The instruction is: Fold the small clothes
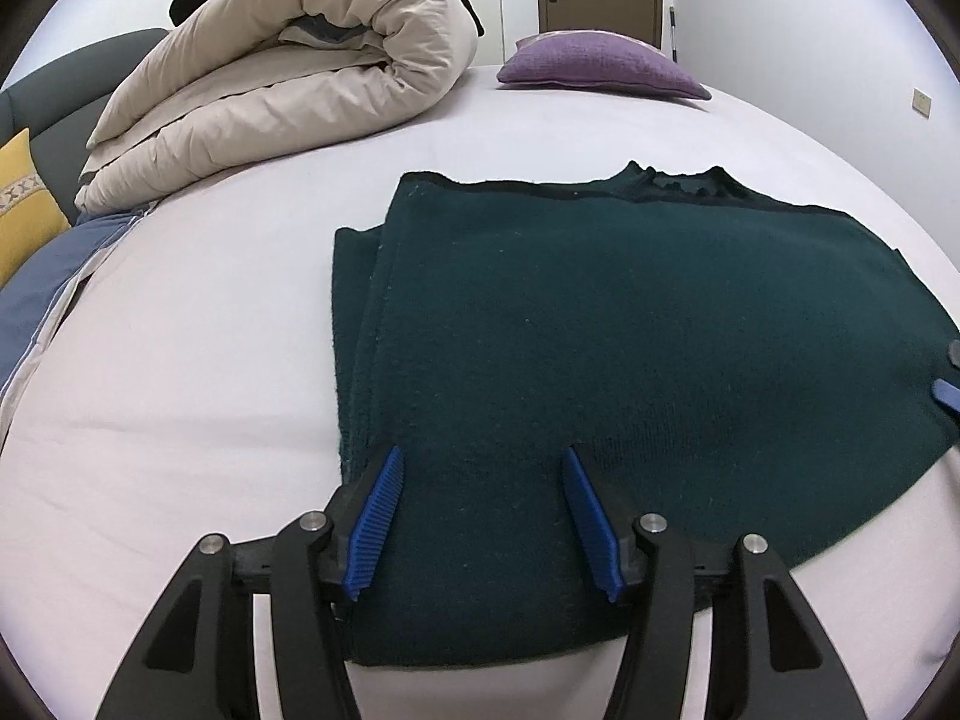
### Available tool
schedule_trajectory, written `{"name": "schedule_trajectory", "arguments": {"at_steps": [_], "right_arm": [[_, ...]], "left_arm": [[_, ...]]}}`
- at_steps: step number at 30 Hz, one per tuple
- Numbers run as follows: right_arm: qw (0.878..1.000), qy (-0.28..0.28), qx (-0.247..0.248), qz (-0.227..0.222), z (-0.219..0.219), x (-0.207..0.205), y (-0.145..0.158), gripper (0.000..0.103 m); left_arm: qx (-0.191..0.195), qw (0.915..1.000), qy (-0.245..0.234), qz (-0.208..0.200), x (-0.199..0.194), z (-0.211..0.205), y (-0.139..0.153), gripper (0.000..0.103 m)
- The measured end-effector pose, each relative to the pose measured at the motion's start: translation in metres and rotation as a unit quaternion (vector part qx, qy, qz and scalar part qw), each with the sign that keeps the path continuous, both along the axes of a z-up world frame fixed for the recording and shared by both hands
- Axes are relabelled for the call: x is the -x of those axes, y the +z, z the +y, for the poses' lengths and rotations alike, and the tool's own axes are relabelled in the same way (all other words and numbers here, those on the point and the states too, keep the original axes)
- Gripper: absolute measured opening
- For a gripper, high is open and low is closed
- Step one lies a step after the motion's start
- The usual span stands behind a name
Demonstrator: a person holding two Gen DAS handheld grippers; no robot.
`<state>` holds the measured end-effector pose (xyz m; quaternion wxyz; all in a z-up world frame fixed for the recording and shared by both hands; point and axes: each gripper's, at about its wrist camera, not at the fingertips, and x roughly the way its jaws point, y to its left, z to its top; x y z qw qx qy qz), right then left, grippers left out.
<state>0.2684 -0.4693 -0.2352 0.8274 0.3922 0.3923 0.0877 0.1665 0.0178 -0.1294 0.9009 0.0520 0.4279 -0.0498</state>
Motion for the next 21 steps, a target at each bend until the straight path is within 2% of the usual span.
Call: {"name": "schedule_trajectory", "arguments": {"at_steps": [7, 9, 11, 15, 21], "right_arm": [[0.995, -0.1, -0.003, -0.018, -0.078, 0.049, 0.016, 0.043], [0.992, -0.128, 0.006, -0.022, -0.094, 0.063, 0.023, 0.049], [0.989, -0.148, 0.013, -0.024, -0.107, 0.074, 0.028, 0.051], [0.987, -0.159, 0.013, -0.02, -0.123, 0.089, 0.03, 0.054], [0.989, -0.147, 0.015, -0.003, -0.119, 0.088, 0.023, 0.055]], "left_arm": [[-0.007, 1.0, 0.0, -0.002, 0.005, -0.005, 0.001, 0.059], [-0.008, 1.0, 0.0, -0.002, 0.005, -0.005, 0.0, 0.059], [-0.008, 1.0, 0.0, -0.002, 0.004, -0.005, 0.0, 0.059], [-0.006, 1.0, 0.0, -0.003, 0.005, -0.004, 0.0, 0.059], [0.016, 0.9999, 0.001, 0.006, 0.005, -0.001, 0.004, 0.059]]}}
